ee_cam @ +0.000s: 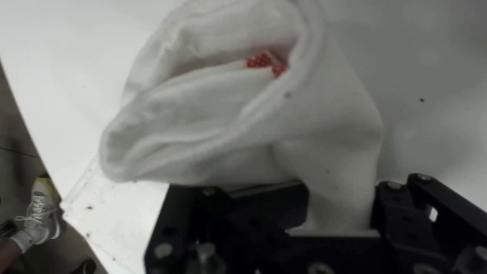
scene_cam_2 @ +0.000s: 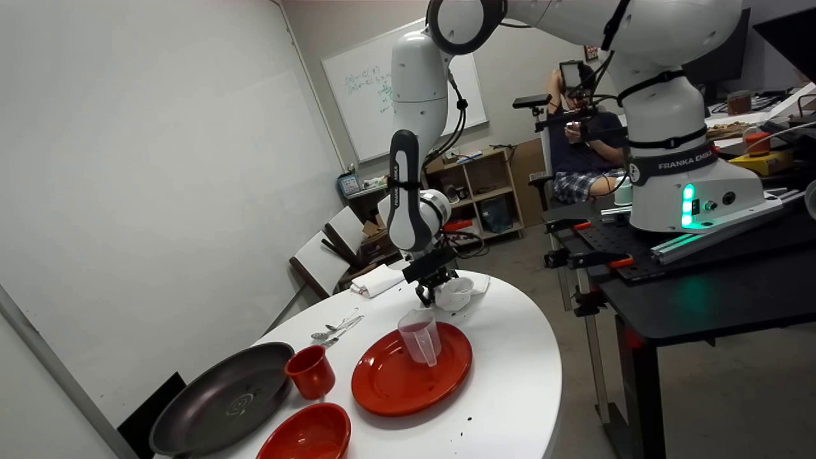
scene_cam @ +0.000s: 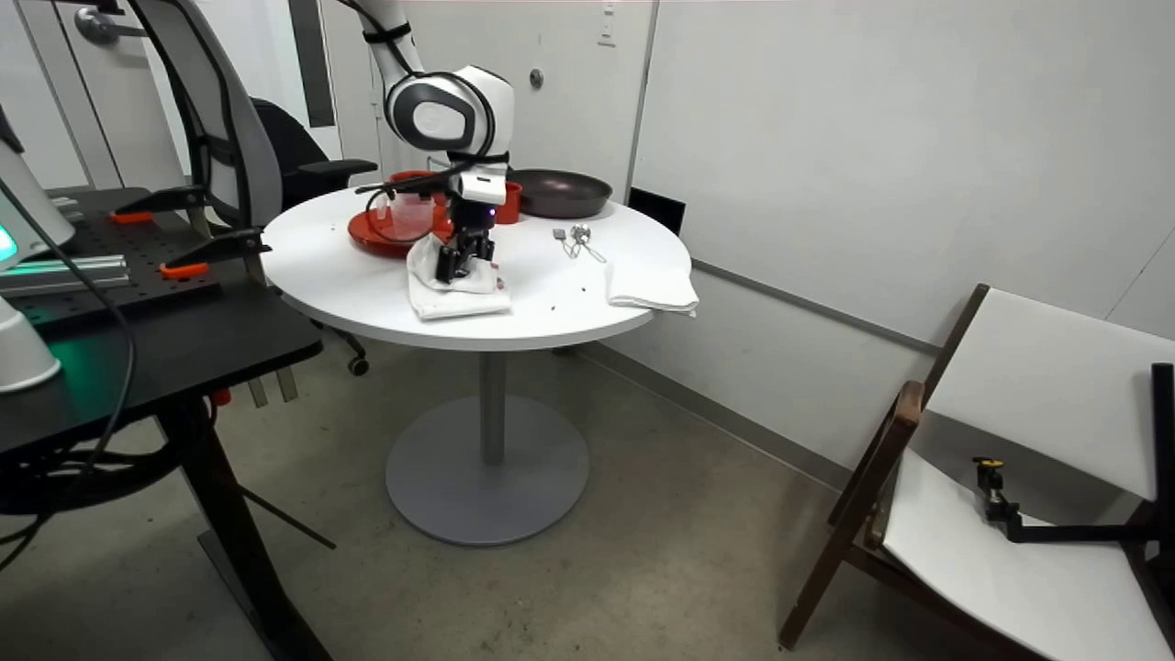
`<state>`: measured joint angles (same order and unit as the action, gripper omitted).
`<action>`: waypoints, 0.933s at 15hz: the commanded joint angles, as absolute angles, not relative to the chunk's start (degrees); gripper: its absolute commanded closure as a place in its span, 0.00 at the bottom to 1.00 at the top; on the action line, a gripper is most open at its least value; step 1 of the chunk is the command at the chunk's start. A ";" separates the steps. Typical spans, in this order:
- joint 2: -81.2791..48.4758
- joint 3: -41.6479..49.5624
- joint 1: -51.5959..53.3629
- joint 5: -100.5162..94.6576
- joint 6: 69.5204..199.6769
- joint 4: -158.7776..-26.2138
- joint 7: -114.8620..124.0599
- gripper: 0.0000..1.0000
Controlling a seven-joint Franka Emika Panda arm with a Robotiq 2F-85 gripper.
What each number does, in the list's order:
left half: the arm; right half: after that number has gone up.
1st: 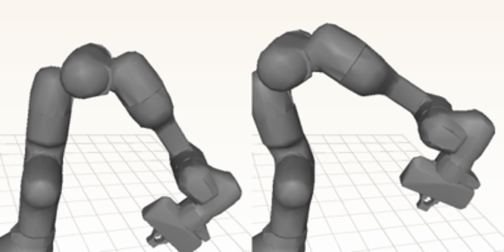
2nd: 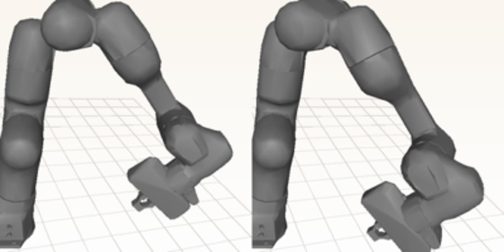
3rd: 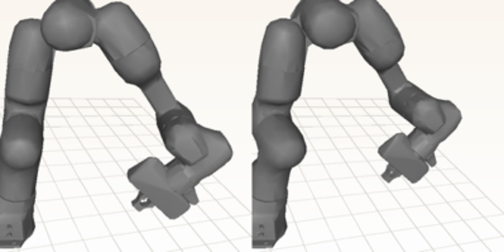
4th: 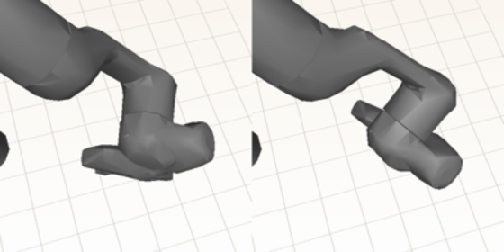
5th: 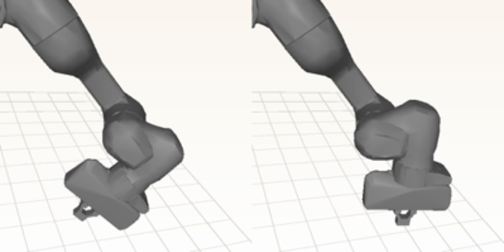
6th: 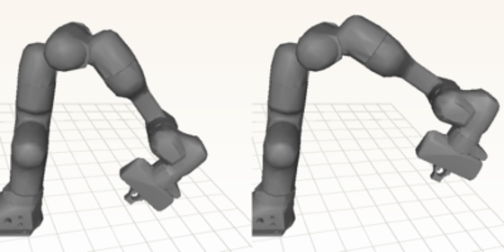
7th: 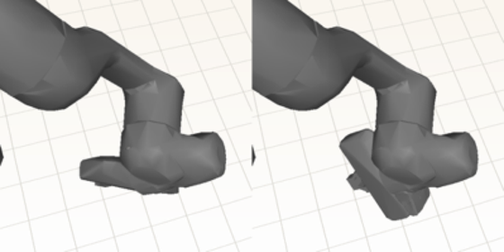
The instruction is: Use the towel to wipe the table
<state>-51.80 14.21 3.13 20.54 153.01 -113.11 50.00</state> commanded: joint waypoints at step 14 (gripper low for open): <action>-49.99 4.56 -6.49 23.94 139.67 -112.74 48.51 1.00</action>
<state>-50.17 7.83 -3.61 21.05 141.05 -113.09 51.59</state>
